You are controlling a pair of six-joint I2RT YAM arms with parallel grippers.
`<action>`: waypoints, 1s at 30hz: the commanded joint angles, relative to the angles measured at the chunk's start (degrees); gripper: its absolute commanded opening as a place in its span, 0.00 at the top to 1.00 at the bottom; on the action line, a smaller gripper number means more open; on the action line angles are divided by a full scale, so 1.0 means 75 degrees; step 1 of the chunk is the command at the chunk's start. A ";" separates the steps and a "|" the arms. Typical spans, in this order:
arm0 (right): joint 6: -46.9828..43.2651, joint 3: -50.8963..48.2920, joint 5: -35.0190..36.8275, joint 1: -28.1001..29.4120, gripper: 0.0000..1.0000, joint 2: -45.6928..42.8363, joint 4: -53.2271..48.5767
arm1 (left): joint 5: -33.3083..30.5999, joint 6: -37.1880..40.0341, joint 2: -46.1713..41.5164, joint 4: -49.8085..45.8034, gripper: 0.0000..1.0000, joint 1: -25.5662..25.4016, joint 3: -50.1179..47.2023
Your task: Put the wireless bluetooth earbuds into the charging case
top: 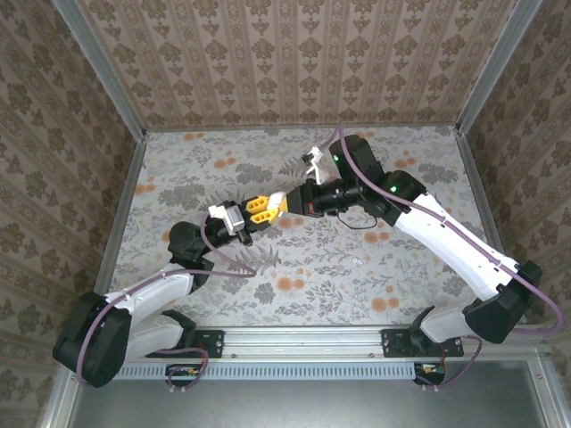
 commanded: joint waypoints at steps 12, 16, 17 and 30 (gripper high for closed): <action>0.0250 0.0503 -0.0080 -0.0408 0.92 0.0200 0.0719 | 0.0447 -0.0290 -0.0033 0.0360 1.00 -0.0159 0.0228; 0.0285 0.0704 -0.0148 -0.0429 0.92 0.0246 0.0585 | 0.0445 -0.0278 0.0002 0.0360 1.00 -0.0159 0.0239; 0.0295 0.0730 -0.0192 -0.0432 0.92 0.0252 0.0584 | 0.0444 -0.0277 0.0012 0.0360 1.00 -0.0159 0.0229; 0.0118 0.0917 -0.0177 -0.0431 0.93 0.0439 0.0100 | 0.0475 -0.0247 0.0107 0.0346 1.00 -0.0159 0.0287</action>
